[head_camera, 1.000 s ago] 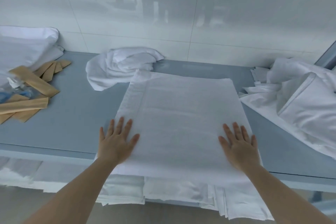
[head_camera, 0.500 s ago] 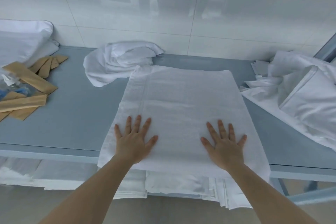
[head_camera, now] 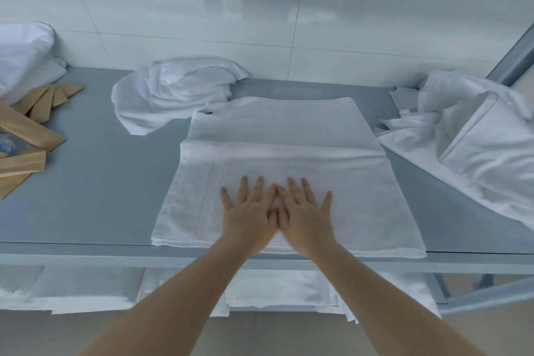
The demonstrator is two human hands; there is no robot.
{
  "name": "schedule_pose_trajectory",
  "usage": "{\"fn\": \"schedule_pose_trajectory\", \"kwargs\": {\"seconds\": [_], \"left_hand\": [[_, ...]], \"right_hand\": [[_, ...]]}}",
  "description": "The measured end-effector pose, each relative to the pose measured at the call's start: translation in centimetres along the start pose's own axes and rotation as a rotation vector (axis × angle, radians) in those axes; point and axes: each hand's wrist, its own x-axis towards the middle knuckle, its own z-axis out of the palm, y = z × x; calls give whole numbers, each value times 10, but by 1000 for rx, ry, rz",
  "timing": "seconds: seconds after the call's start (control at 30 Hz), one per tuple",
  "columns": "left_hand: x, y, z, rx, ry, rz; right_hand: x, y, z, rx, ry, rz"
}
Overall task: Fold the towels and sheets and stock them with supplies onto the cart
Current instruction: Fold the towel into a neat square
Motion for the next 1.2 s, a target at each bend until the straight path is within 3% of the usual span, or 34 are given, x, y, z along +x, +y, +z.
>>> {"fn": "schedule_pose_trajectory", "kwargs": {"seconds": [0.1, 0.33, 0.4, 0.8, 0.87, 1.0, 1.13, 1.2], "left_hand": [[-8, -12, 10, 40, -16, -65], [-27, -56, 7, 69, -4, -249], [-34, -57, 5, 75, -7, -264], [-100, -43, -15, 58, -121, -272], [-92, -33, -31, 56, -72, -297], [-30, 2, -37, -9, 78, -143], [41, 40, -15, -55, 68, 84], [61, 43, -5, -43, 74, 109]], "right_hand": [[-6, 9, 8, -60, -41, 59], [-29, 116, -5, -70, -83, 386], [-42, 132, -10, -70, -103, 407], [-106, 108, -17, -74, -148, 416], [-98, 101, -27, -85, -87, 438], [-36, 81, -36, 15, 116, 275], [39, 50, -21, 62, 86, 55], [57, 45, -9, 48, 35, 30]]}}
